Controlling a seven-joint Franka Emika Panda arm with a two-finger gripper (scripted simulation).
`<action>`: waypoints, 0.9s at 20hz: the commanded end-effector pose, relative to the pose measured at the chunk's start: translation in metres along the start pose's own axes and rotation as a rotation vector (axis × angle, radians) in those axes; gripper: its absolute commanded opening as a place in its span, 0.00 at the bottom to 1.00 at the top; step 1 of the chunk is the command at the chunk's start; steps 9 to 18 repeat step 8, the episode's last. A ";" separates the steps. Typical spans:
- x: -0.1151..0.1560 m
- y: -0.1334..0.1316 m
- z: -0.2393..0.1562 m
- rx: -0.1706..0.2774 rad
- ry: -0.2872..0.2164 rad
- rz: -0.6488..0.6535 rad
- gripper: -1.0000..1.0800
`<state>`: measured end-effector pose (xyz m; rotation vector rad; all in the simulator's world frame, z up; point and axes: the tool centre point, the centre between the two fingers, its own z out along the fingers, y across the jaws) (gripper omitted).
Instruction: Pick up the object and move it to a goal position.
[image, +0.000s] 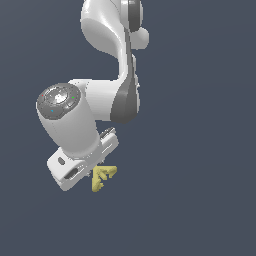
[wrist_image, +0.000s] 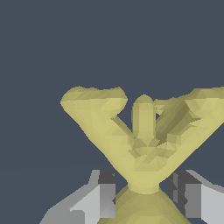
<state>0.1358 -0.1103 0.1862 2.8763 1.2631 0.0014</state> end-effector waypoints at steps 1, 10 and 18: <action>0.001 0.003 -0.007 0.001 -0.001 0.000 0.00; 0.001 0.006 -0.013 0.001 -0.001 0.000 0.00; 0.001 0.006 -0.013 0.001 -0.001 0.000 0.00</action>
